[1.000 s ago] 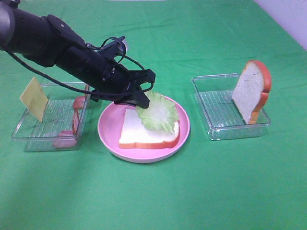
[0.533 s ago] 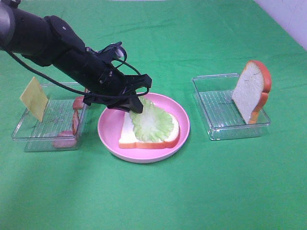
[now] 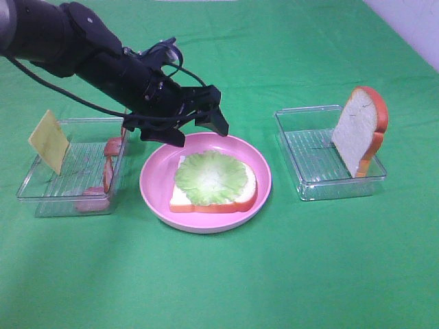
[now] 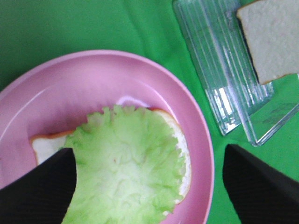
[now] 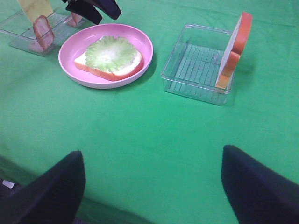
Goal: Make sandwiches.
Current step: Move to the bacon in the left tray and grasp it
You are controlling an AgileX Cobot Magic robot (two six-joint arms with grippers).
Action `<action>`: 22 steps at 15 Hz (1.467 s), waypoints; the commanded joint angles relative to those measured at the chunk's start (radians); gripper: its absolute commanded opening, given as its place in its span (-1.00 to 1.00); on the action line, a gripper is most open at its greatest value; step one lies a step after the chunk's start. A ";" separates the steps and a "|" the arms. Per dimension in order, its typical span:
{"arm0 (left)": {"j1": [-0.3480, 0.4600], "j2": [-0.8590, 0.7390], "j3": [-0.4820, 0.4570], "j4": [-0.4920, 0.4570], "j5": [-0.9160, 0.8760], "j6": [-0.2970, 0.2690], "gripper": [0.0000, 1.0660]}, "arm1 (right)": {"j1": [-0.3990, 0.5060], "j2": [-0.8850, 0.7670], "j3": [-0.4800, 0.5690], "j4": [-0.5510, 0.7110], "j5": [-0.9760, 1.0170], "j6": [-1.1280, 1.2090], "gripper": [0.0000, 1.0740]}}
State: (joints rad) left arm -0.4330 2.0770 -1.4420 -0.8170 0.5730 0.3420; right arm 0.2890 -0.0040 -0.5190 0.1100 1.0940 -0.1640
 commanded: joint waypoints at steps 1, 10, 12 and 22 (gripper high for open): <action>-0.003 -0.046 -0.025 0.014 0.005 -0.002 0.53 | -0.001 -0.024 0.003 0.005 -0.009 -0.009 0.38; -0.003 -0.098 -0.338 0.867 0.379 -0.635 0.53 | -0.001 -0.024 0.003 0.005 -0.009 -0.009 0.38; -0.002 -0.098 -0.347 0.950 0.426 -0.670 0.53 | -0.001 -0.024 0.003 0.005 -0.009 -0.009 0.38; 0.057 0.073 -0.368 0.889 0.450 -0.745 0.41 | -0.001 -0.024 0.003 0.006 -0.009 -0.008 0.38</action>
State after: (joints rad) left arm -0.3740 2.1460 -1.8040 0.0810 1.0230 -0.3950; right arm 0.2890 -0.0040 -0.5190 0.1100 1.0940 -0.1640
